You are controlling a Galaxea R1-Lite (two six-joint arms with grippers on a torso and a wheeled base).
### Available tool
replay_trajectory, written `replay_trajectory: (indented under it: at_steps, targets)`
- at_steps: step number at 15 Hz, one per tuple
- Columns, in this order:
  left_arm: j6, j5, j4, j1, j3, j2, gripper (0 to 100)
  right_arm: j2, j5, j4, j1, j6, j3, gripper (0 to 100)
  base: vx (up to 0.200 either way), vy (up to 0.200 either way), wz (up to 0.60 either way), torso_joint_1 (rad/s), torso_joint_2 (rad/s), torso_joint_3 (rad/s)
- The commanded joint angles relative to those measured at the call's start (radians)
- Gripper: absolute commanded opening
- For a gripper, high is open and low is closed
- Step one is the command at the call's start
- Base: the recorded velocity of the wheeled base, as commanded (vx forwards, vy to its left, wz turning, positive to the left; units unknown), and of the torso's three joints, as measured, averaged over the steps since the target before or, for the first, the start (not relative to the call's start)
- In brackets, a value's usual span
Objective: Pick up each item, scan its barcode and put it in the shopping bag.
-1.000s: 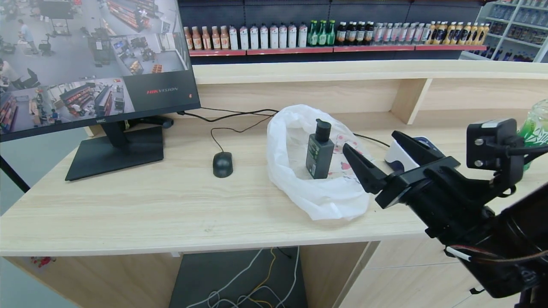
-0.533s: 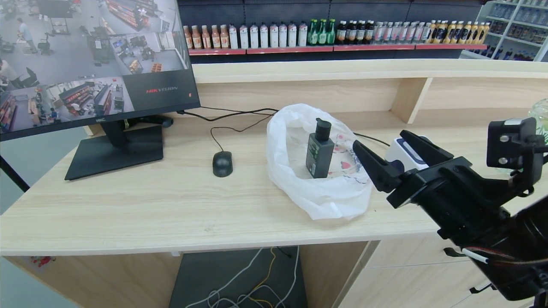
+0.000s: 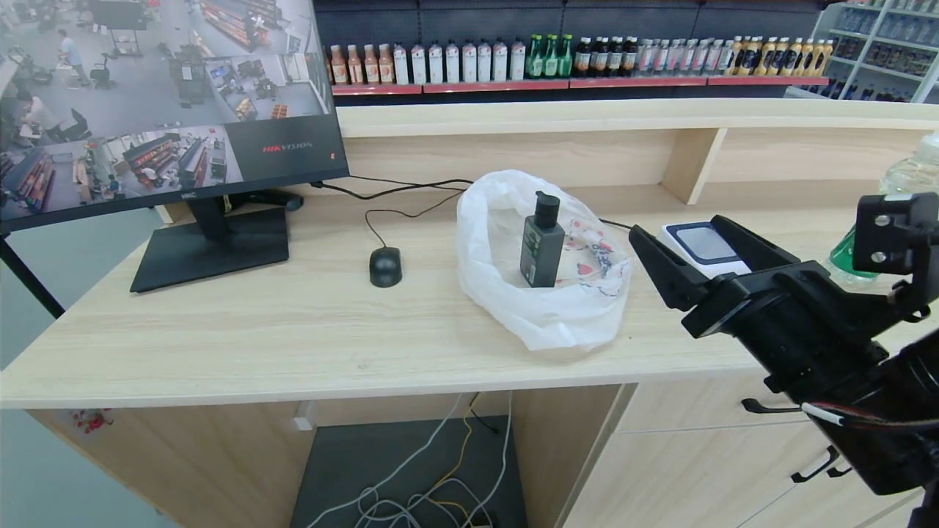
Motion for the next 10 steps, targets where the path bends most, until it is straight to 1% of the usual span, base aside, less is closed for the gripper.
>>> replay_trajectory:
  at_steps: [1, 2, 5, 10]
  targets:
    - [0.001, 0.0, -0.001, -0.001, 0.0, 0.0, 100, 0.003, 0.0, -0.001, -0.004, -0.001, 0.0, 100, 0.0, -0.2, 0.0, -0.002, 0.0, 0.002]
    - [0.001, 0.0, -0.001, -0.001, 0.0, 0.0, 100, 0.003, 0.0, -0.001, -0.005, -0.001, 0.0, 100, 0.0, -0.2, 0.0, -0.012, 0.0, 0.007]
    - [-0.017, 0.001, -0.002, 0.001, 0.0, 0.0, 100, 0.006, 0.0, -0.001, -0.013, -0.001, 0.0, 100, 0.0, -0.2, 0.0, 0.014, 0.0, -0.002]
    - [-0.036, 0.001, -0.004, 0.001, 0.001, 0.0, 100, 0.035, 0.0, -0.001, -0.031, -0.003, -0.025, 100, 0.0, -0.2, 0.0, 0.0, 0.0, 0.003]
